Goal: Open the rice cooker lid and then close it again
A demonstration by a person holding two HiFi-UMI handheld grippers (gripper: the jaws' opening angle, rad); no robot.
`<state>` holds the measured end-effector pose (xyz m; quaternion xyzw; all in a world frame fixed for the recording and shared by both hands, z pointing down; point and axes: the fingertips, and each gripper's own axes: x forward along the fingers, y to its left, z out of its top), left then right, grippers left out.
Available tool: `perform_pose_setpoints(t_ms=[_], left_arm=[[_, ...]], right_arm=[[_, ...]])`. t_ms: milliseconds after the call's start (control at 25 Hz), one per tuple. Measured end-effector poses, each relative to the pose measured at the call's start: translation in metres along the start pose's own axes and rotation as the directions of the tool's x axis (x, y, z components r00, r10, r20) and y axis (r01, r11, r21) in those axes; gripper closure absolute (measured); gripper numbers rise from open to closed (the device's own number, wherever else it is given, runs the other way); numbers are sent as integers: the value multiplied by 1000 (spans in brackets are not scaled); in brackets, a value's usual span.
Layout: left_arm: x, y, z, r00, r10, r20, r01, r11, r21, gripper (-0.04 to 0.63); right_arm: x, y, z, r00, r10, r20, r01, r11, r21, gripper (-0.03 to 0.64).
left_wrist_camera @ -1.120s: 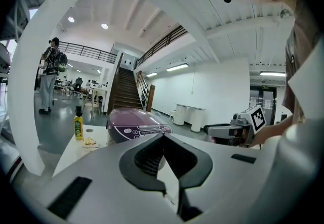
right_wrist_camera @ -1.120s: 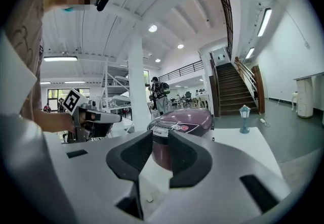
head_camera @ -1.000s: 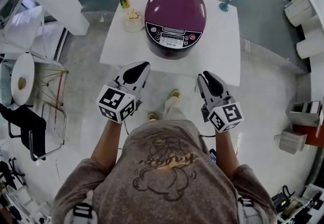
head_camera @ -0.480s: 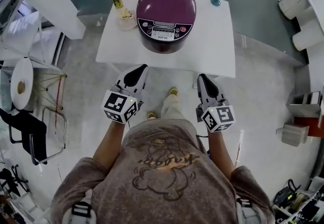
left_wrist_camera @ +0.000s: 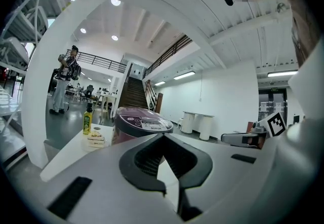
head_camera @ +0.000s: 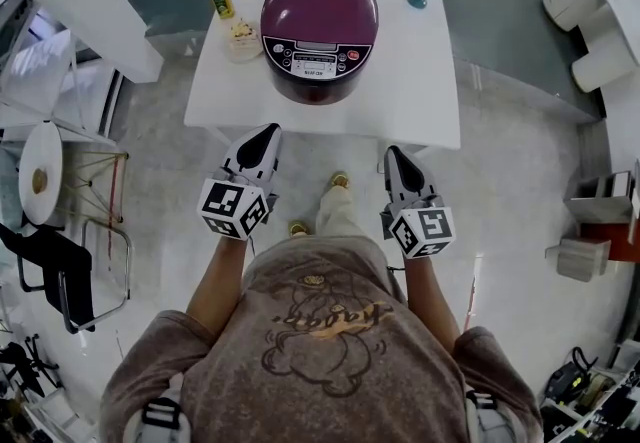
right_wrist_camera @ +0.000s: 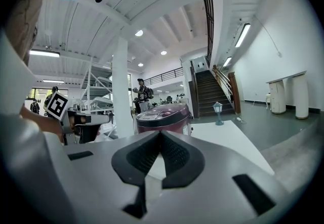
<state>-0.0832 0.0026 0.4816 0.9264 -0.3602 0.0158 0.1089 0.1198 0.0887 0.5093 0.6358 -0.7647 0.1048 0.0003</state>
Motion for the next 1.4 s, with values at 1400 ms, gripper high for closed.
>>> perform_pose_setpoints(t_ms=[1400], left_arm=[[10,6,-3,1000,3,-19,-3,1000,-20,575]], right_arm=[[12,3,12,1000,-6,3,6,999,-45,618]])
